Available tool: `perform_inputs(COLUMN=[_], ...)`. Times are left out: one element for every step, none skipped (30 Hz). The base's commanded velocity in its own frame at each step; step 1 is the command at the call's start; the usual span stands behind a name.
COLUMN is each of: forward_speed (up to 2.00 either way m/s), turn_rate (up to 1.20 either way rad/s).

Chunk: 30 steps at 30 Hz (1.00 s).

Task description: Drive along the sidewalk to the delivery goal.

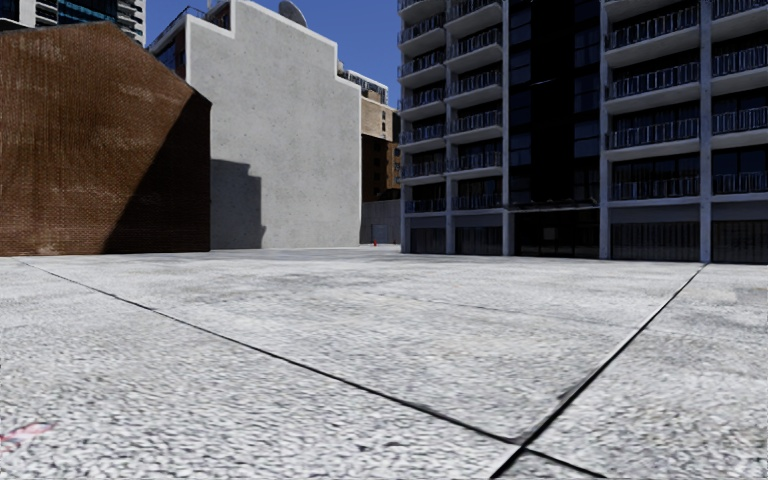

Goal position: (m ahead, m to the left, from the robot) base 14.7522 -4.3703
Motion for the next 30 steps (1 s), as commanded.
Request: perform_inputs(forward_speed=[2.0, 2.0, 2.0, 2.0, 2.0, 2.0, 2.0, 2.0, 2.0, 2.0, 2.0, 2.0, 2.0, 2.0, 2.0, 2.0, 2.0, 2.0, 2.0, 2.0, 2.0, 2.0, 2.0, 2.0, 2.0, 2.0, 2.0, 2.0, 2.0, 2.0], turn_rate=[0.0, 0.0, 0.0, 0.0, 0.0, 0.0, 0.0, 0.0, 0.0, 0.0, 0.0, 0.0, 0.0, 0.0, 0.0, 0.0, 0.0, 0.0, 0.0, 0.0, 0.0, 0.0, 0.0, 0.0, 0.0, 0.0, 0.0, 0.0, 0.0, 0.0])
